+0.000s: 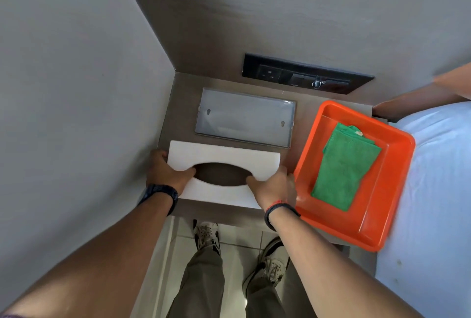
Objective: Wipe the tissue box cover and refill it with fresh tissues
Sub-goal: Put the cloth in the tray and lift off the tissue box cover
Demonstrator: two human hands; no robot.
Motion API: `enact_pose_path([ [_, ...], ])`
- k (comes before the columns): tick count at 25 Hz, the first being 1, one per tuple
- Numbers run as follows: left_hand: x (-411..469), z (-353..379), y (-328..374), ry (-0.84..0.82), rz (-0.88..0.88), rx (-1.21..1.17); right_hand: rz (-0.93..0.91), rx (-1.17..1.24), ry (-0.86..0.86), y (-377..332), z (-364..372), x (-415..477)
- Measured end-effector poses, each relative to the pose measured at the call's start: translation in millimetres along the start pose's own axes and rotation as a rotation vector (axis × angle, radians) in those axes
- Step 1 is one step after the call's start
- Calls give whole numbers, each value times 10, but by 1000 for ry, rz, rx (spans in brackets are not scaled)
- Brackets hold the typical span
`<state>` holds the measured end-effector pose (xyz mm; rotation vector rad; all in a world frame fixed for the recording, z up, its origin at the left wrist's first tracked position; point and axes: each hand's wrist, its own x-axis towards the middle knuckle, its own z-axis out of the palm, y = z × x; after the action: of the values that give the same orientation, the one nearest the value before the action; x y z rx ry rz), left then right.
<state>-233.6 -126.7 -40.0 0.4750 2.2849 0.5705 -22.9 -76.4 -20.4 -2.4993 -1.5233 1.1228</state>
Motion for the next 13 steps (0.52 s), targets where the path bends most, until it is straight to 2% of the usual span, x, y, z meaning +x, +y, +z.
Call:
enact_pose_path([
  [5, 42, 38, -38, -34, 34, 23, 16, -29, -17, 33, 70, 47],
  [7, 47, 21, 32, -16, 132, 83, -47, -49, 33, -9, 10, 47],
  [10, -8, 19, 225, 56, 382, 282, -369, -77, 132, -40, -142, 33],
  [13, -104, 68, 486, 30, 570, 395, -619, -354, 122, 19, -374, 57],
])
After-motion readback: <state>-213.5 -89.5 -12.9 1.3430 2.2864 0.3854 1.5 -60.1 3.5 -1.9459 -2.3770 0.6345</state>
